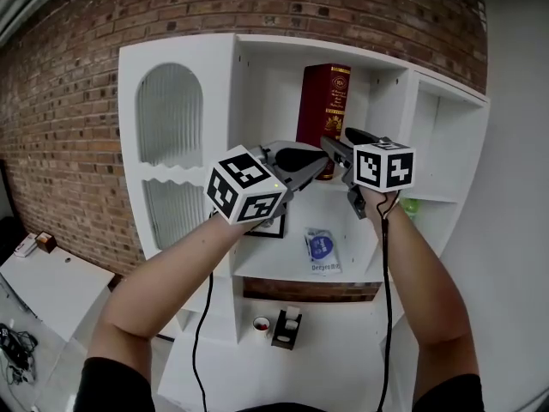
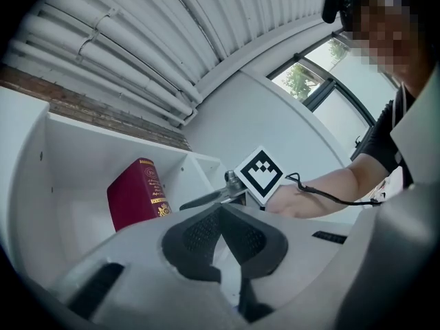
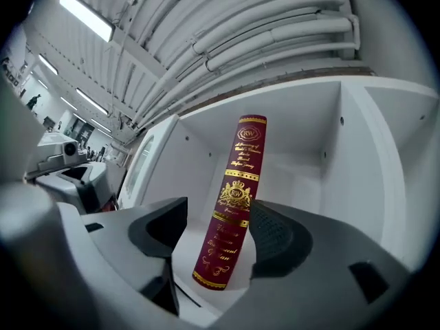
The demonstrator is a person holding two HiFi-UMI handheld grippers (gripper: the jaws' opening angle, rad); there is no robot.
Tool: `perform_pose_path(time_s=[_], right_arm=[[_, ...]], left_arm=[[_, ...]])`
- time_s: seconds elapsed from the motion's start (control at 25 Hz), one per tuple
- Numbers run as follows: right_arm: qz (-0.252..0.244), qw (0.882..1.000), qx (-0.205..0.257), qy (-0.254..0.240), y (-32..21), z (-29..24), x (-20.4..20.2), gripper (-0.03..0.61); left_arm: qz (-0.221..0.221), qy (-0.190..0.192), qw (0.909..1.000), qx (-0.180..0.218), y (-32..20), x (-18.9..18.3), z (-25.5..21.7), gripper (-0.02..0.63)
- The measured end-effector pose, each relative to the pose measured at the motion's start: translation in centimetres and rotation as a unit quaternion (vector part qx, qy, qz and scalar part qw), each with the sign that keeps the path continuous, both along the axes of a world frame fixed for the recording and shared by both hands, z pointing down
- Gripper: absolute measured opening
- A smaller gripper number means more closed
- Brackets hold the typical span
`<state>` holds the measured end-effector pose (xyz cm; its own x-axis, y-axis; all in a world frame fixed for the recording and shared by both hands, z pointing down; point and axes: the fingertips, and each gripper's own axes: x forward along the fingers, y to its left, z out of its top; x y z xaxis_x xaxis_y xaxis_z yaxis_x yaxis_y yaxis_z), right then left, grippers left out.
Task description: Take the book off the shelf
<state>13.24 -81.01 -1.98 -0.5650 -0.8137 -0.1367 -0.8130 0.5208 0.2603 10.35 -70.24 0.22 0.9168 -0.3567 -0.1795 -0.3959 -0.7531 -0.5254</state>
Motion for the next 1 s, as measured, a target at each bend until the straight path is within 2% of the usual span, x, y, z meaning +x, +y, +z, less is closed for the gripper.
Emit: perform_pose_path(time_s=[0.32, 0.68, 1.0], right_arm=[[0.001, 0.998, -0.064, -0.029, -3.6, 0.0, -0.1, 0.298], [0.014, 0.994, -0.098, -0.047, -6.7, 0.3, -0.7, 0.299], [0.018, 0.993, -0.106, -0.042, -7.4, 0.7, -1.3, 0.287]], left_arm=[[-0.023, 0.01, 0.9996, -0.015, -2.7, -0.7, -0.9, 0.006], [-0.026, 0.018, 0.9992, -0.025, -4.1, -1.7, -0.8, 0.006], [-0.009, 0.019, 0.9993, -0.029, -3.3, -1.7, -0.5, 0.006]])
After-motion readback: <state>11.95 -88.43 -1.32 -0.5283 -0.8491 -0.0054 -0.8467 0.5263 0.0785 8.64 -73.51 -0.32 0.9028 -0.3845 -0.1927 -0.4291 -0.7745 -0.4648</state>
